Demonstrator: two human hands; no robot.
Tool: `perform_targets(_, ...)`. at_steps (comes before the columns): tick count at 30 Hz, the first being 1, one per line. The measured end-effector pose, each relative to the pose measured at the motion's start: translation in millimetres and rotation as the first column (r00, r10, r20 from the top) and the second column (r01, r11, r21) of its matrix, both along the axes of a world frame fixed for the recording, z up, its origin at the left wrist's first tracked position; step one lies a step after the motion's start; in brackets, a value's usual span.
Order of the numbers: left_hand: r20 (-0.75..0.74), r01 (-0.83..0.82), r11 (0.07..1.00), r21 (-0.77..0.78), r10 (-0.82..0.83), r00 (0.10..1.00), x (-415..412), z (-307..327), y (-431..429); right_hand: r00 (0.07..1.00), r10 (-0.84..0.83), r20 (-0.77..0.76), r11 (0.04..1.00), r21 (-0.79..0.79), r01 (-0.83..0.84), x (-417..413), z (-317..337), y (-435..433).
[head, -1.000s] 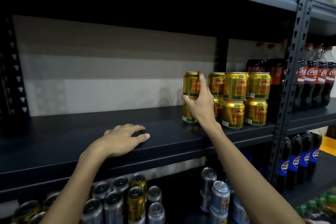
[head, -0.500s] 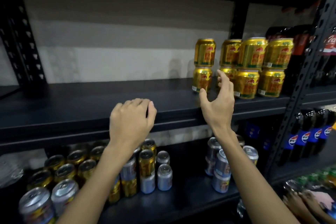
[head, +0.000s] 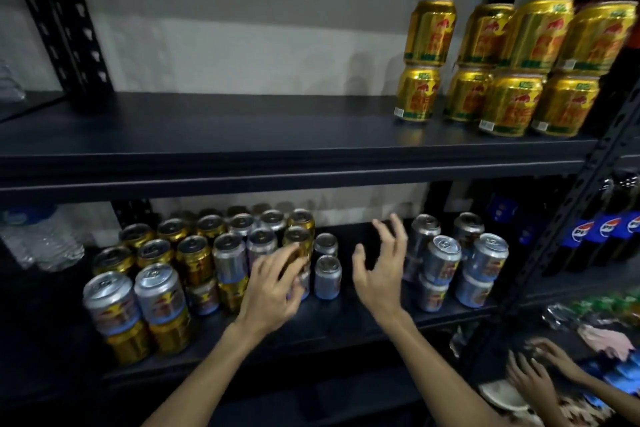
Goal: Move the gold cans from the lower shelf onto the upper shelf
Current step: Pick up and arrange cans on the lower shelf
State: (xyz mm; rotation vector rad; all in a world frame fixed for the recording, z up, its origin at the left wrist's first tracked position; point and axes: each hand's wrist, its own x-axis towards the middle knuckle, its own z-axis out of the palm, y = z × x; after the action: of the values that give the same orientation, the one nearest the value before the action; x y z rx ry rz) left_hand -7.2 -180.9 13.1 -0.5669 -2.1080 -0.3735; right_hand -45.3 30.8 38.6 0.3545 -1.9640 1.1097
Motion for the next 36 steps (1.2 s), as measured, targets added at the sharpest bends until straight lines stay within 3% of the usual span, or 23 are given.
perform_targets(3, 0.283, -0.087, 0.996, 0.005, 0.082, 0.956, -1.7, -45.3, -16.1, 0.935, 0.144, 0.323, 0.981, 0.079, -0.179, -0.6, -29.5, -9.1)
perform_targets(5, 0.413, -0.143, 0.989, -0.023, 0.139, 0.900, -2.2, -64.3, -25.2, 0.870, 0.195, 0.452, 0.957, 0.109, -0.271, -7.8, -39.6, -13.1)
perform_targets(10, 0.564, -0.184, 0.983, -0.019, 0.162, 0.810, -2.6, -98.2, -36.1, 0.670, 0.142, 0.728, 0.924, 0.146, -0.354, -23.9, -62.8, -21.0)
perform_targets(14, 0.567, -0.172, 0.985, 0.007, 0.138, 0.812, -4.4, -102.8, -37.7, 0.633, 0.116, 0.765, 0.918, 0.161, -0.363, -29.4, -76.0, -23.3)
perform_targets(36, 0.626, -0.241, 0.970, 0.022, 0.174, 0.760, -10.5, -113.4, -37.5, 0.662, 0.150, 0.735, 0.936, 0.110, -0.334, -41.5, -102.9, -22.3)
